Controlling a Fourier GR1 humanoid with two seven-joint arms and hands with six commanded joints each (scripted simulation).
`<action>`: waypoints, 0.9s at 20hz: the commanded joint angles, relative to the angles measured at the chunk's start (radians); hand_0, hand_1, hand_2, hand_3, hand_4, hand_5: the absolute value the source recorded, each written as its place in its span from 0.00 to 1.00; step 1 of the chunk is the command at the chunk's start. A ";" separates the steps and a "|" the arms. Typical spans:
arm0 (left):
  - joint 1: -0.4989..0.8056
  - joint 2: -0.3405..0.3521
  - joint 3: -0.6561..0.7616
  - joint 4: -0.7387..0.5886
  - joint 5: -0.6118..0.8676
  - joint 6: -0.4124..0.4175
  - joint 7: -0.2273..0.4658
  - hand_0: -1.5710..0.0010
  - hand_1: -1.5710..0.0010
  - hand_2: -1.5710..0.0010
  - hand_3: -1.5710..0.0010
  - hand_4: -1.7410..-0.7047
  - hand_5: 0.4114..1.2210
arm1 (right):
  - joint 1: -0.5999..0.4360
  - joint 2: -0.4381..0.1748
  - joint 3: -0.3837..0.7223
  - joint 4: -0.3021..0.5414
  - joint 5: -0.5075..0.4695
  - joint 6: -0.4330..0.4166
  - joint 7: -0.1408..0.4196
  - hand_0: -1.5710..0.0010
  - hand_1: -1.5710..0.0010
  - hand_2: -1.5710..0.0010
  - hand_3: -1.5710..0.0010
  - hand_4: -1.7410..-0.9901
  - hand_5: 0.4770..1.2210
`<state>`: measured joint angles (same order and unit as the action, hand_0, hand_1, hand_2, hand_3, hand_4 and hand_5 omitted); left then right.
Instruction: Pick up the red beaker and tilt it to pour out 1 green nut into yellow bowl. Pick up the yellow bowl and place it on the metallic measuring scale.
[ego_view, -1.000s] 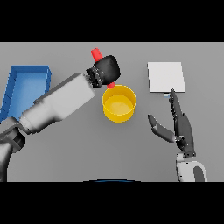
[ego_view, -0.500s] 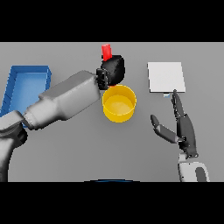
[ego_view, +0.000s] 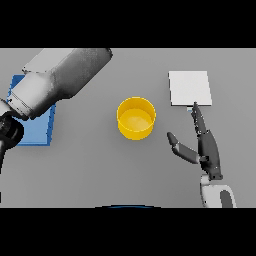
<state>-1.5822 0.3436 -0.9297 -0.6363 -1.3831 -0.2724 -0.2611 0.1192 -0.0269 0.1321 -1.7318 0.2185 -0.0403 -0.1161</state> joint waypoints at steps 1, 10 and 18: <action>-0.032 0.006 0.050 0.042 0.028 -0.005 0.018 0.00 0.00 0.00 0.00 0.02 1.00 | 0.005 -0.004 0.001 0.000 -0.003 0.006 -0.001 1.00 1.00 1.00 1.00 0.83 0.10; 0.027 0.221 0.713 0.308 0.569 -0.047 0.242 0.00 0.00 0.00 0.02 0.00 1.00 | -0.034 -0.019 0.000 0.031 -0.012 0.023 -0.023 1.00 1.00 1.00 1.00 0.83 0.16; 0.397 0.252 0.946 0.175 0.846 0.177 0.517 0.00 0.00 0.00 0.00 0.00 1.00 | -0.047 -0.043 0.005 0.033 -0.006 0.042 -0.001 1.00 1.00 1.00 1.00 0.81 0.22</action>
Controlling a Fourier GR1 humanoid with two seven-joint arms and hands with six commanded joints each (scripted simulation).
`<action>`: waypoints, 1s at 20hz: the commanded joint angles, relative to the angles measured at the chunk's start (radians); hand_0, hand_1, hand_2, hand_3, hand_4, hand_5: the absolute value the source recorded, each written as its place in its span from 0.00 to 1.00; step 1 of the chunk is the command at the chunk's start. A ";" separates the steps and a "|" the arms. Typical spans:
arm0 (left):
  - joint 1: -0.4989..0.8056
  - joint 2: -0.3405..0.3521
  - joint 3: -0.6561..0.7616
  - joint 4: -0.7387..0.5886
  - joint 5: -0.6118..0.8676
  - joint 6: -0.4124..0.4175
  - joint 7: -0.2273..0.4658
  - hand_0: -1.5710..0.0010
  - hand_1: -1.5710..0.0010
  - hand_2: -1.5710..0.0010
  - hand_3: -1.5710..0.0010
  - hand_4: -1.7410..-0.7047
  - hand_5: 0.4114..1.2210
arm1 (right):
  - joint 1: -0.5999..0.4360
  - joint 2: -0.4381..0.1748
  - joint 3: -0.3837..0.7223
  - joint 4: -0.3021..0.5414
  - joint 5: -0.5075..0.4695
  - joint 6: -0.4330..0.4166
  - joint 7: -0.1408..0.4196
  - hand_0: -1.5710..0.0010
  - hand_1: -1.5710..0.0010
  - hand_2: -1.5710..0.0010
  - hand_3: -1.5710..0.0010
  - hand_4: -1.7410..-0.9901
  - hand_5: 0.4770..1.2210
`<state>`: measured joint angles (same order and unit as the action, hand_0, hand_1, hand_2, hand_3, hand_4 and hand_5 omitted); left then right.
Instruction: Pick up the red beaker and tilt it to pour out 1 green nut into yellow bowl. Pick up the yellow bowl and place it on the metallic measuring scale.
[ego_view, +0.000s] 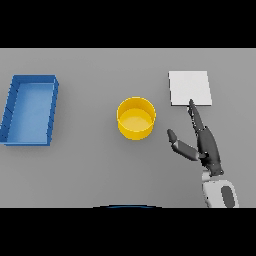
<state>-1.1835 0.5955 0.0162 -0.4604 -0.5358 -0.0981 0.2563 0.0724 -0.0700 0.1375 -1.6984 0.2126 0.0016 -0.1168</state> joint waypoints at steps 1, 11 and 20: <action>0.040 0.000 0.026 -0.031 0.029 0.026 0.048 0.00 0.00 0.00 0.00 0.00 1.00 | 0.005 0.001 0.001 0.003 0.001 -0.001 -0.017 1.00 1.00 1.00 1.00 0.80 0.23; 0.560 -0.094 0.090 -0.514 0.202 0.132 0.187 0.00 0.00 0.00 0.00 0.00 0.91 | 0.019 -0.007 -0.001 0.006 0.001 0.001 -0.037 1.00 1.00 1.00 1.00 0.76 0.27; 0.697 -0.110 0.088 -0.720 0.320 -0.005 0.261 0.40 0.45 0.48 0.46 0.59 0.36 | 0.019 -0.002 0.002 0.012 0.005 -0.001 -0.031 1.00 1.00 1.00 1.00 0.79 0.26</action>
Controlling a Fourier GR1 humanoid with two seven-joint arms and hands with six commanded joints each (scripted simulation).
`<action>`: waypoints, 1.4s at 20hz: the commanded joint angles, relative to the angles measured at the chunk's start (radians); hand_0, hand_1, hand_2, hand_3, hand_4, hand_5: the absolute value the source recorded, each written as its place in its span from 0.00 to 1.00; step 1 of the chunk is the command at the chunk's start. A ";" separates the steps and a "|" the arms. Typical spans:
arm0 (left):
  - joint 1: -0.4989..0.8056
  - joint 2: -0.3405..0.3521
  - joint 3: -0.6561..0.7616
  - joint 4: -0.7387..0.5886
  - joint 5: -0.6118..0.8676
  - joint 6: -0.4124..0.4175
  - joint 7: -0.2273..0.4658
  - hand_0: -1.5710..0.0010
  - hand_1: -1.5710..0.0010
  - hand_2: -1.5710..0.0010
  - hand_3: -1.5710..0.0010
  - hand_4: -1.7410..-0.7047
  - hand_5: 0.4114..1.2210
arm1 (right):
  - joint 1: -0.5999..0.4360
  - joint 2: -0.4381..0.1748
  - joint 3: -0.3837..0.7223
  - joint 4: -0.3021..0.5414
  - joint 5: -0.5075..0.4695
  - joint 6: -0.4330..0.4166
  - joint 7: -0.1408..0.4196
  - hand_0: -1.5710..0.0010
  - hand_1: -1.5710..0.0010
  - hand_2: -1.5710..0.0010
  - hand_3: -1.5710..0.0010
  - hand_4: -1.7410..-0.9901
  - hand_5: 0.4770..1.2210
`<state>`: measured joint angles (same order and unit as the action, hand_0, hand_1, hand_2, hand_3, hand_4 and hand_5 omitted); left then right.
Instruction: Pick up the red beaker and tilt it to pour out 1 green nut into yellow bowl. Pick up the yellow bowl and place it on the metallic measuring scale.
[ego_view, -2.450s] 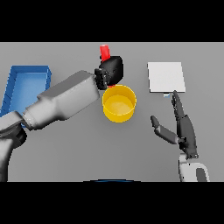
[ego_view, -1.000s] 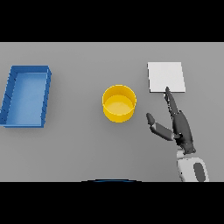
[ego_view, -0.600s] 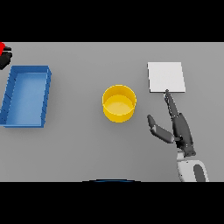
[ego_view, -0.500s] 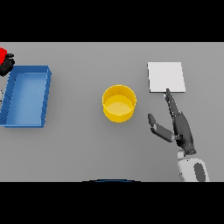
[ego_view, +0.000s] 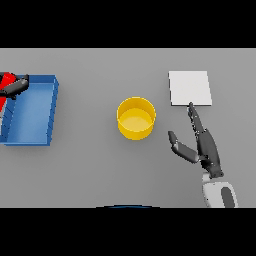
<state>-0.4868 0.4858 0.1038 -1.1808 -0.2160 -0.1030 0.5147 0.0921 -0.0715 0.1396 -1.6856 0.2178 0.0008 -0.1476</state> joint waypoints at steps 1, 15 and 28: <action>0.004 0.008 0.016 0.001 0.038 -0.041 0.000 0.52 0.56 0.58 0.57 0.67 0.34 | 0.000 0.003 -0.002 0.001 -0.002 -0.003 -0.011 1.00 1.00 1.00 1.00 0.79 0.26; 0.007 0.021 -0.038 -0.011 -0.025 -0.042 -0.061 0.98 0.98 0.98 0.98 0.92 0.30 | -0.075 -0.069 0.049 0.002 0.108 0.029 0.050 1.00 1.00 1.00 1.00 0.88 0.25; 0.050 0.003 -0.031 -0.068 0.007 -0.052 -0.054 1.00 1.00 1.00 1.00 0.90 0.34 | -0.482 -0.345 0.347 0.184 0.548 0.261 -0.002 1.00 1.00 1.00 1.00 0.77 0.22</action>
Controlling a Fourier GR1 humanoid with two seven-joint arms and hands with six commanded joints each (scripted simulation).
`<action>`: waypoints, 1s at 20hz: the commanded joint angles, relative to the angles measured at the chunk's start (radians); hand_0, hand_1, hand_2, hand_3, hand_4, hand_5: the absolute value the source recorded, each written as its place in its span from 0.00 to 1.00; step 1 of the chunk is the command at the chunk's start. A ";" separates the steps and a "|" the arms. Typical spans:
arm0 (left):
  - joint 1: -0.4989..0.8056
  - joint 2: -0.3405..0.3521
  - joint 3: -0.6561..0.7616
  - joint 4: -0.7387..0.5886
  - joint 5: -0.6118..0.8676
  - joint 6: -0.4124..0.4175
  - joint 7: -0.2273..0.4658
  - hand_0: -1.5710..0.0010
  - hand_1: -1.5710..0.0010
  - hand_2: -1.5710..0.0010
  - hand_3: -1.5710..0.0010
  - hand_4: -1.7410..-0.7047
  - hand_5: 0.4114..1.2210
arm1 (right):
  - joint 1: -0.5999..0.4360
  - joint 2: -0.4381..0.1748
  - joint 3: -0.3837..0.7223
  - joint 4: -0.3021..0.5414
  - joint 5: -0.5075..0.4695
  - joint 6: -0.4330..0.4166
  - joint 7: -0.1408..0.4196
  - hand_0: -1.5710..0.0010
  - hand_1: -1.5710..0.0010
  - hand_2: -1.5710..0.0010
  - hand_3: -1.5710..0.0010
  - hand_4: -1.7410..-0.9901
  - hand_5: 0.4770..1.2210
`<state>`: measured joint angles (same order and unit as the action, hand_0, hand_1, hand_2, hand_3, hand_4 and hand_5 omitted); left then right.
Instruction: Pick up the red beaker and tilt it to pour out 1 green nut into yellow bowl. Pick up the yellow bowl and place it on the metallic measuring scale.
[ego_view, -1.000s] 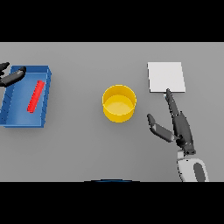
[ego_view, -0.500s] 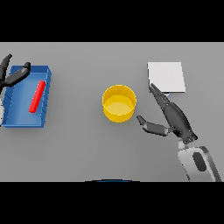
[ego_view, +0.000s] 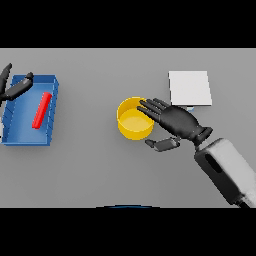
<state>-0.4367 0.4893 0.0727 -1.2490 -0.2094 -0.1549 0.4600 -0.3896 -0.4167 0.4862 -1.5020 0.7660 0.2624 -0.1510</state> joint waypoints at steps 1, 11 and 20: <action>-0.007 -0.001 -0.002 -0.001 -0.002 0.000 0.008 1.00 1.00 1.00 1.00 0.90 0.35 | -0.022 0.004 0.018 0.023 0.015 0.008 -0.006 1.00 1.00 1.00 1.00 0.77 0.22; -0.017 0.006 0.004 0.021 -0.002 -0.008 -0.004 1.00 1.00 1.00 1.00 0.90 0.36 | -0.223 0.049 0.156 0.258 0.095 0.130 -0.071 1.00 1.00 1.00 1.00 0.77 0.26; -0.009 0.016 0.001 0.037 -0.014 -0.014 -0.017 1.00 1.00 1.00 1.00 0.92 0.37 | -0.296 0.093 0.204 0.397 0.122 0.177 -0.067 1.00 1.00 1.00 0.99 0.73 0.31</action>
<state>-0.4460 0.5054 0.0739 -1.2117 -0.2235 -0.1691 0.4435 -0.6862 -0.3231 0.6905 -1.1055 0.8882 0.4392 -0.2186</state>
